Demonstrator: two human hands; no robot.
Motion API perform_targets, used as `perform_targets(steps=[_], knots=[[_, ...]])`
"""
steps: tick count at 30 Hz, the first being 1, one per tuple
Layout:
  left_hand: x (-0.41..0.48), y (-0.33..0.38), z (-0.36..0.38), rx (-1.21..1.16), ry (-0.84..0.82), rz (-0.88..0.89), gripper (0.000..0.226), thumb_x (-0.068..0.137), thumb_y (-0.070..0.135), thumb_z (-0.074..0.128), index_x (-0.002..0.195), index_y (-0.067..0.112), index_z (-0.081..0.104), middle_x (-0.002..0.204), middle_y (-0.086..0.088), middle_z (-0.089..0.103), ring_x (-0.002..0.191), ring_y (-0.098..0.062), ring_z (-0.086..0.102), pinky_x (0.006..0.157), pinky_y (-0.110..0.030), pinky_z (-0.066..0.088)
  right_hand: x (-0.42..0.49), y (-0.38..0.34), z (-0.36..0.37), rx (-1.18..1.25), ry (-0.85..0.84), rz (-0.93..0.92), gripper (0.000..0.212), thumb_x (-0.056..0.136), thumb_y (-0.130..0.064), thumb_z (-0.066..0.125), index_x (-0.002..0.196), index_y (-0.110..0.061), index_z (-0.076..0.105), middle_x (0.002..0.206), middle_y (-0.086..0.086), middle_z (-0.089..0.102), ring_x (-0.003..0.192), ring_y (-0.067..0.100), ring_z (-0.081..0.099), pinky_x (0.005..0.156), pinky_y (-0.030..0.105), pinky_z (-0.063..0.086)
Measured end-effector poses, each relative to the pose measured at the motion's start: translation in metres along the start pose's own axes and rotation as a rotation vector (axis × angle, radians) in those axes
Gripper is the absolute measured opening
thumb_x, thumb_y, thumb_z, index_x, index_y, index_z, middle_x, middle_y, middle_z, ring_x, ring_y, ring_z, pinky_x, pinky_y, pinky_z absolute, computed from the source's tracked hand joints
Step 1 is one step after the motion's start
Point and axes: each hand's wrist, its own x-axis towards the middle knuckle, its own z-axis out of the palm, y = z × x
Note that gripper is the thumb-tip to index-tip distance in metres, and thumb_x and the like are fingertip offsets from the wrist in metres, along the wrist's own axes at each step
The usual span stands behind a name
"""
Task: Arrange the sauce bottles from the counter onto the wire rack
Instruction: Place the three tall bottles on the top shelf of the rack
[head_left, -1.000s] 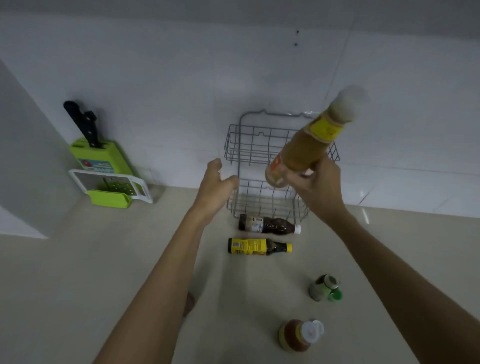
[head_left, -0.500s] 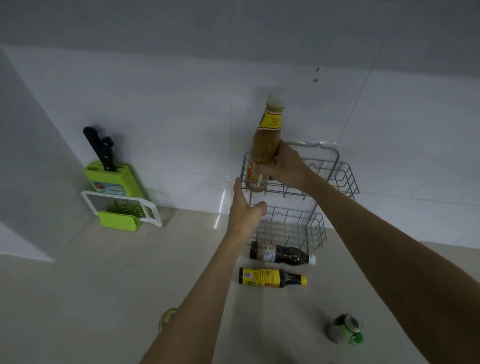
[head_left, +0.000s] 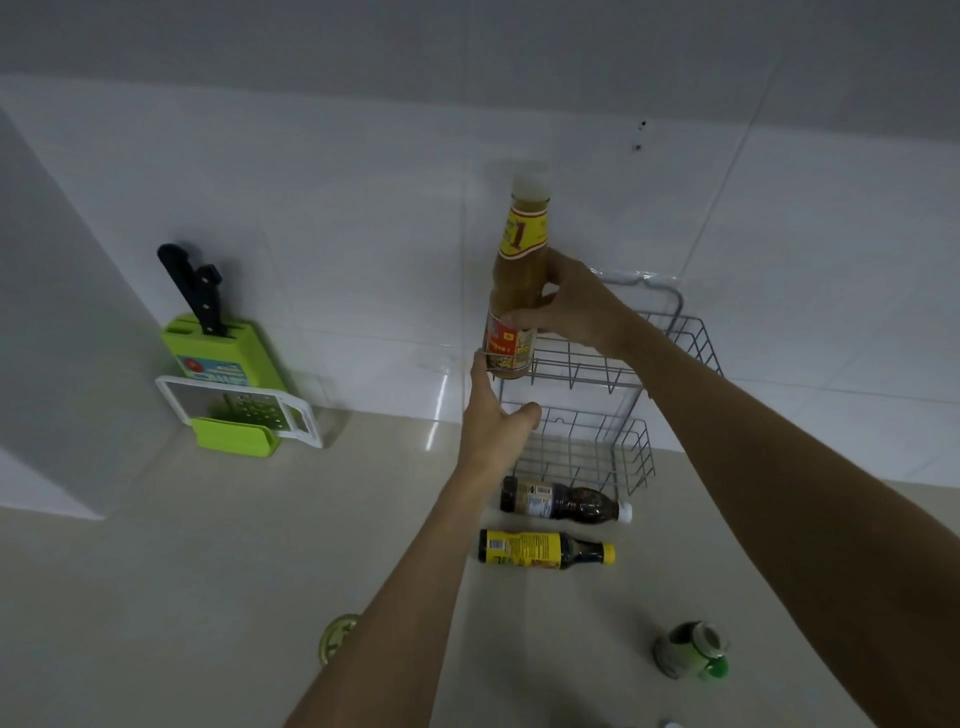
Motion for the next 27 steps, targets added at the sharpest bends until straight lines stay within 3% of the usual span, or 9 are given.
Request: perform_targets(steps=[5, 11, 14, 17, 18, 20, 22, 24, 27], knots=[[0.001, -0.001, 0.001, 0.011, -0.01, -0.012, 0.094, 0.087, 0.006, 0.06, 0.155, 0.033, 0.002, 0.16, 0.002, 0.023, 0.143, -0.027, 0.031, 0.114, -0.04, 0.03, 0.0, 0.006, -0.004, 0.203, -0.131, 0.099, 0.064, 0.076, -0.001, 0.074, 0.129, -0.015, 0.042, 0.124, 0.005, 0.057, 0.114, 0.023, 0.06, 0.096, 0.05, 0.052], [0.002, -0.003, 0.001, 0.056, -0.012, 0.016, 0.095, 0.084, 0.007, 0.061, 0.154, 0.036, 0.004, 0.156, 0.001, 0.032, 0.129, -0.026, 0.047, 0.106, -0.037, 0.043, -0.003, 0.01, 0.013, 0.216, 0.013, 0.078, 0.069, 0.066, -0.032, 0.084, 0.125, -0.022, 0.05, 0.12, 0.0, 0.061, 0.112, 0.022, 0.06, 0.092, 0.047, 0.054], [0.003, -0.004, 0.0, 0.082, -0.015, 0.029, 0.097, 0.08, 0.01, 0.061, 0.152, 0.039, 0.005, 0.154, -0.001, 0.035, 0.125, -0.027, 0.05, 0.103, -0.042, 0.047, -0.004, 0.011, 0.018, 0.194, 0.043, 0.085, 0.06, 0.072, -0.03, 0.08, 0.124, -0.024, 0.052, 0.119, 0.0, 0.061, 0.113, 0.024, 0.06, 0.097, 0.051, 0.051], [0.006, -0.008, -0.002, 0.096, -0.016, 0.039, 0.101, 0.07, 0.02, 0.06, 0.152, 0.042, 0.005, 0.15, -0.007, 0.04, 0.128, -0.034, 0.049, 0.105, -0.052, 0.045, -0.012, 0.006, 0.022, 0.141, -0.007, 0.068, 0.066, 0.077, -0.032, 0.078, 0.131, -0.018, 0.042, 0.126, 0.002, 0.058, 0.116, 0.017, 0.057, 0.101, 0.04, 0.049], [0.007, -0.011, -0.002, 0.108, -0.014, 0.037, 0.102, 0.07, 0.021, 0.06, 0.152, 0.043, 0.004, 0.151, -0.007, 0.04, 0.129, -0.034, 0.049, 0.105, -0.053, 0.044, -0.02, 0.005, 0.025, 0.141, 0.06, 0.02, 0.066, 0.079, -0.032, 0.076, 0.132, -0.017, 0.039, 0.131, 0.003, 0.055, 0.119, 0.014, 0.054, 0.101, 0.033, 0.047], [0.005, -0.017, -0.003, 0.125, 0.006, 0.015, 0.101, 0.078, 0.016, 0.063, 0.153, 0.039, -0.002, 0.158, -0.005, 0.03, 0.135, -0.034, 0.043, 0.11, -0.052, 0.039, -0.045, 0.011, 0.033, 0.132, 0.396, -0.108, 0.055, 0.086, -0.025, 0.069, 0.132, -0.015, 0.04, 0.131, 0.002, 0.054, 0.117, 0.011, 0.053, 0.096, 0.023, 0.047], [0.001, -0.03, 0.001, 0.119, 0.091, 0.005, 0.094, 0.088, 0.008, 0.062, 0.155, 0.027, -0.001, 0.163, -0.002, 0.018, 0.144, -0.028, 0.032, 0.119, -0.04, 0.023, -0.078, 0.033, 0.038, 0.08, 0.648, -0.196, 0.031, 0.09, -0.014, 0.061, 0.119, -0.011, 0.05, 0.11, 0.001, 0.062, 0.1, 0.009, 0.061, 0.085, 0.022, 0.053], [-0.006, -0.047, 0.011, 0.169, 0.161, 0.004, 0.078, 0.092, 0.004, 0.058, 0.155, 0.015, 0.012, 0.162, -0.001, 0.02, 0.147, -0.02, 0.024, 0.109, -0.019, 0.014, -0.111, 0.07, 0.041, -0.096, 0.528, -0.134, 0.016, 0.092, -0.009, 0.057, 0.107, -0.011, 0.056, 0.094, -0.002, 0.066, 0.085, 0.006, 0.063, 0.076, 0.022, 0.056], [-0.015, -0.088, 0.027, 0.356, 0.076, 0.024, 0.053, 0.093, 0.002, 0.054, 0.143, 0.01, 0.038, 0.147, -0.006, 0.041, 0.138, -0.023, 0.038, 0.106, -0.017, 0.023, -0.143, 0.138, 0.048, -0.444, 0.134, 0.141, 0.021, 0.089, -0.009, 0.057, 0.109, -0.013, 0.061, 0.107, 0.005, 0.069, 0.095, 0.016, 0.064, 0.084, 0.034, 0.056]])
